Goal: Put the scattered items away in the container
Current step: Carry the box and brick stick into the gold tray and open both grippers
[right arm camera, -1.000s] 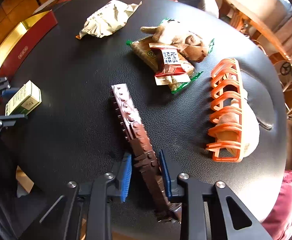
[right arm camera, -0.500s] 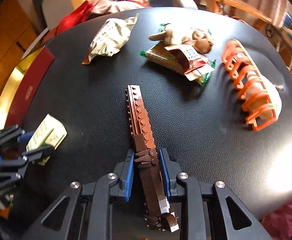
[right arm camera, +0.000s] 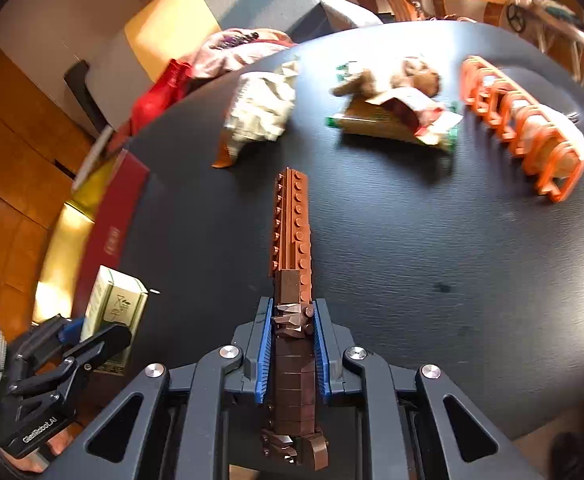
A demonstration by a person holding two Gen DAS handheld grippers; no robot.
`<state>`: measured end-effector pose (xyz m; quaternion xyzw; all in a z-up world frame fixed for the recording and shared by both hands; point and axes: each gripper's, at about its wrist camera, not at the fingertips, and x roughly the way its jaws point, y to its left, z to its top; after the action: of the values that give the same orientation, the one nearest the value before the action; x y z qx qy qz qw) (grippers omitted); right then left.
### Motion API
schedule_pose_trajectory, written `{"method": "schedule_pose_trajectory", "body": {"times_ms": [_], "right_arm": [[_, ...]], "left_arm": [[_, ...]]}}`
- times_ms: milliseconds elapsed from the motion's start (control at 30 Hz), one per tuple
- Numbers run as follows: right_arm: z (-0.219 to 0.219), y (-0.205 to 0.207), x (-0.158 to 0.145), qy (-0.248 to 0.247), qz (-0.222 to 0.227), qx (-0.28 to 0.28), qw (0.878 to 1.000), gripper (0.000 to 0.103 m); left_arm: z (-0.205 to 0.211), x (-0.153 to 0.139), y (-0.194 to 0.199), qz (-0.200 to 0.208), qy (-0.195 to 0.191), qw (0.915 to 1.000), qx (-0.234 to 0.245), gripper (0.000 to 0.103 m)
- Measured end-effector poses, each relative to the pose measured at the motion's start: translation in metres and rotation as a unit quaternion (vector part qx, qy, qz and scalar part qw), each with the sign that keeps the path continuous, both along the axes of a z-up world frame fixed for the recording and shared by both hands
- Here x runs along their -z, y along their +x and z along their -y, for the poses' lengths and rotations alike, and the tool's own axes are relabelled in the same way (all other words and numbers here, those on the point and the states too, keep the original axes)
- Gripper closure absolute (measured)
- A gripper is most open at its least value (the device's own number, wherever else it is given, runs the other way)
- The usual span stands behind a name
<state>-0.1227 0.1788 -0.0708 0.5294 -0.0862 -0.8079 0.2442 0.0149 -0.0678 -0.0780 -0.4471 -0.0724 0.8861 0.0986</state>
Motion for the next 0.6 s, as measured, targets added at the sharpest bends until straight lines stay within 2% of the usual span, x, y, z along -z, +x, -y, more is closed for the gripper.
{"method": "schedule_pose_trajectory", "body": {"times_ms": [133,200,267,400,467,600], "right_arm": [[0.039,0.016,0.003,-0.032,-0.013,-0.018,0.999,0.084],[0.061,0.025,-0.005,-0.05,-0.02,-0.04,0.998,0.084],[0.101,0.03,0.01,-0.068,-0.028,-0.062,0.995,0.084],[0.155,0.037,-0.018,-0.103,-0.04,-0.115,0.987,0.084],[0.202,0.029,-0.021,-0.113,-0.038,-0.135,0.984,0.084],[0.264,0.038,-0.023,-0.102,-0.031,-0.16,0.981,0.084]], "left_arm": [[0.024,-0.014,0.01,-0.021,-0.004,0.9991,-0.037,0.072],[0.047,-0.021,0.018,-0.03,-0.006,0.9972,-0.069,0.072],[0.069,-0.028,0.025,-0.039,-0.008,0.9942,-0.1,0.072],[0.116,-0.035,0.035,-0.047,-0.03,0.9851,-0.163,0.072],[0.138,-0.033,0.037,-0.039,-0.039,0.9803,-0.19,0.072],[0.176,-0.025,0.039,-0.027,-0.051,0.9705,-0.234,0.072]]}}
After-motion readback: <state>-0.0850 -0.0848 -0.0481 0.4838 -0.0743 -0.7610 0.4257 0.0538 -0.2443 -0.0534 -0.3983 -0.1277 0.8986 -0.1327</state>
